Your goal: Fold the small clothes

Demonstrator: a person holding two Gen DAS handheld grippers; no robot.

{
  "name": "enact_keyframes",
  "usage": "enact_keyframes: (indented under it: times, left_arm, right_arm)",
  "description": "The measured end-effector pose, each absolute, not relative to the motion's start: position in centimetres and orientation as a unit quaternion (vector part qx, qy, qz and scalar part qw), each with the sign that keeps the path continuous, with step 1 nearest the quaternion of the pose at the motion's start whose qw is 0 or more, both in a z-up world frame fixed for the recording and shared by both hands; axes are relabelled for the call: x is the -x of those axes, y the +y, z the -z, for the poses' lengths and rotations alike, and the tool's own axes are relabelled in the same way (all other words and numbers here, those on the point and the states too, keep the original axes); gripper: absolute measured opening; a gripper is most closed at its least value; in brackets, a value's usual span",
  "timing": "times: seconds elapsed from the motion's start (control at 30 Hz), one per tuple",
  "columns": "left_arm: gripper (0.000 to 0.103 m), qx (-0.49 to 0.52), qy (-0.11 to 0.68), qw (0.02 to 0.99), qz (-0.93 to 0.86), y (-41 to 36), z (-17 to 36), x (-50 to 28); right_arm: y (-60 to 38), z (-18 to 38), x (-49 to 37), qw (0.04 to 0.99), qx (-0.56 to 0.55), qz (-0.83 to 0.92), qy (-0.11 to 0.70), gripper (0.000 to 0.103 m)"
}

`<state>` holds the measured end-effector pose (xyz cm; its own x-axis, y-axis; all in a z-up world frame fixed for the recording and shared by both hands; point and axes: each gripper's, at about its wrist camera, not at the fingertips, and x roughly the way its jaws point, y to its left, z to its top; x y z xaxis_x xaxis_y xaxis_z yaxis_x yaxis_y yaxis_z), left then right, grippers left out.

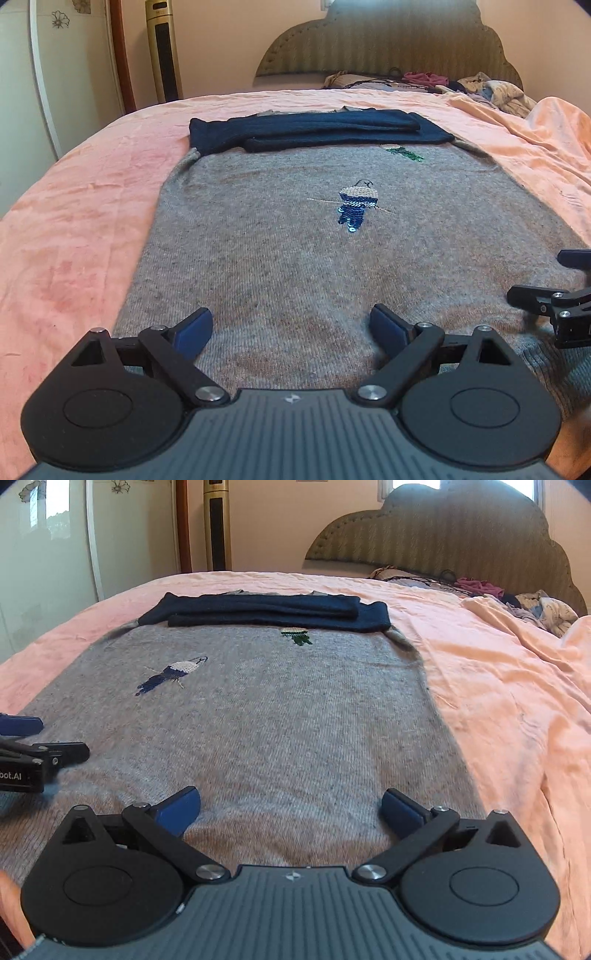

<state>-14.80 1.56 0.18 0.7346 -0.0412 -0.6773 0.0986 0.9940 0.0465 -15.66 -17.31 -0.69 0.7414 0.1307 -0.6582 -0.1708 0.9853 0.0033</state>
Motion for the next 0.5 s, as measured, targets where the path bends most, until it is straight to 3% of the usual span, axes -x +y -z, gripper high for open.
enact_keyframes:
  times: [0.5]
  left_arm:
    - [0.093,-0.025,0.375,0.926,0.024,1.7,-0.3,16.0]
  right_arm:
    - [-17.0,0.6,15.8,0.929,0.026,-0.07,0.364,0.103]
